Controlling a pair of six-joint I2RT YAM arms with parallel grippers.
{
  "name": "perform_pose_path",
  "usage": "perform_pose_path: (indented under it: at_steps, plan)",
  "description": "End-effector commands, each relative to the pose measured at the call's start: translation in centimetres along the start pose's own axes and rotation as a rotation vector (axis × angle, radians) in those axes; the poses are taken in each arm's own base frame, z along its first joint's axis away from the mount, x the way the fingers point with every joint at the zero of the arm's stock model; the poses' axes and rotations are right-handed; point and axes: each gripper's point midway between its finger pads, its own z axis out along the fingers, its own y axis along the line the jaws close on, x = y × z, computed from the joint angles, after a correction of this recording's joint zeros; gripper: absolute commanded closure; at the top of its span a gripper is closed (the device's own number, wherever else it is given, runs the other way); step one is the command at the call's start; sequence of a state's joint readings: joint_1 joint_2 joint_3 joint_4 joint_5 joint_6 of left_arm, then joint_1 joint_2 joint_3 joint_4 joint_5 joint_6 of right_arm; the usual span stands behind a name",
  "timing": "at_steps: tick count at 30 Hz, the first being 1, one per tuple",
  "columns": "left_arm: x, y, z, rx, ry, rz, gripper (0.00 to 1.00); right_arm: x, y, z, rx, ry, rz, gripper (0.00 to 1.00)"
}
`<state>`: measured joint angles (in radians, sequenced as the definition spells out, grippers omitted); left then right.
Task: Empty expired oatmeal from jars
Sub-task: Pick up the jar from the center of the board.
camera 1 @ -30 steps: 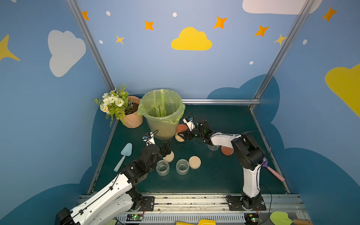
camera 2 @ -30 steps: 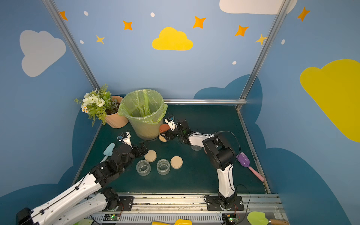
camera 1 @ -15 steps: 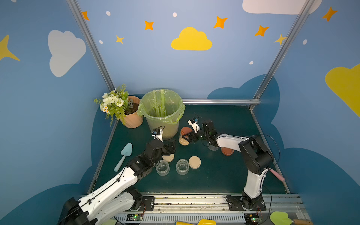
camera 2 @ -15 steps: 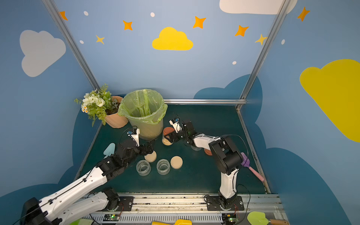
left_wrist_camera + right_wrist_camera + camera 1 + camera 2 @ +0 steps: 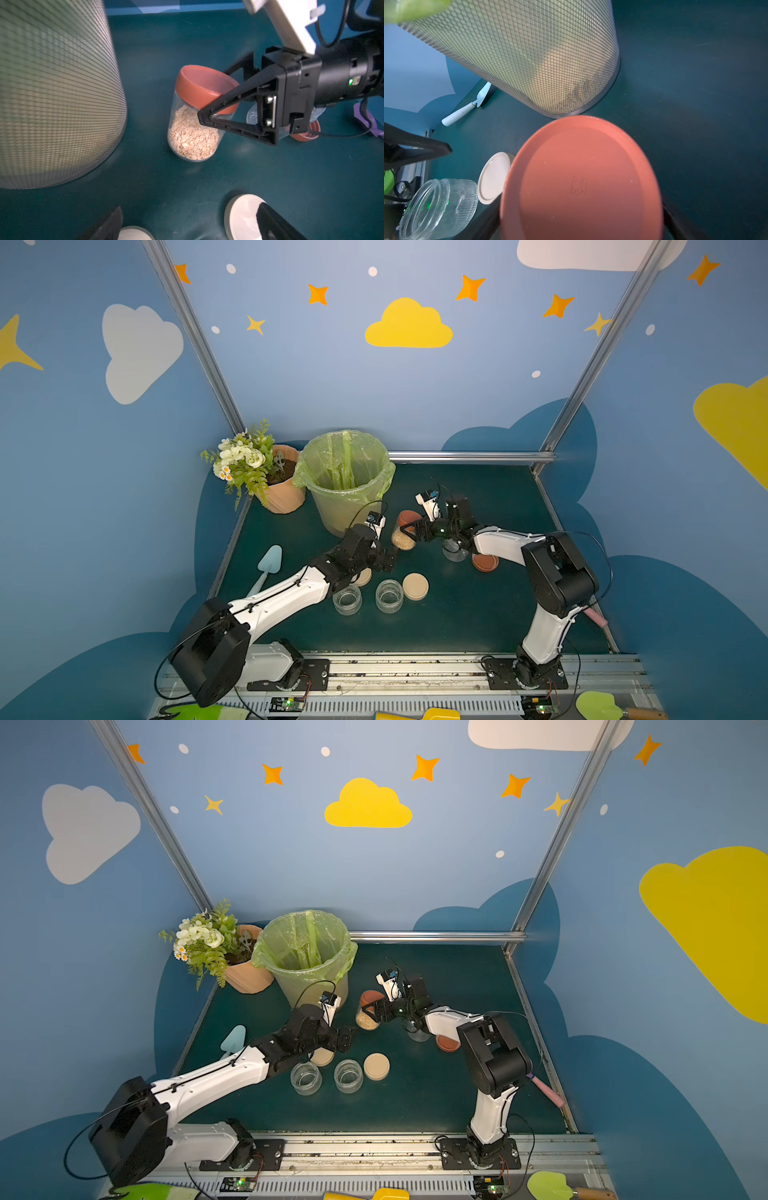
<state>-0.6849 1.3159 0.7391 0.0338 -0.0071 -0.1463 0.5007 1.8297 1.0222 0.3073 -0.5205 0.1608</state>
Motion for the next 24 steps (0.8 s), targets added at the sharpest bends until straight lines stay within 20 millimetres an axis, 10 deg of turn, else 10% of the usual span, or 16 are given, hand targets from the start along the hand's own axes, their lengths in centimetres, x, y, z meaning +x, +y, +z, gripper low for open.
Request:
perform_pose_path:
  at_steps: [1, 24]
  plan:
    - [-0.7, -1.2, 0.7, 0.063, -0.039, 0.084, 0.00, -3.8, 2.1, -1.9, -0.063, -0.102, -0.035, 0.61]
    - [-3.3, -2.5, 6.1, 0.091, -0.179, 0.171, 0.00, -5.7, 3.9, -4.6, -0.109, -0.153, 0.016, 0.62]
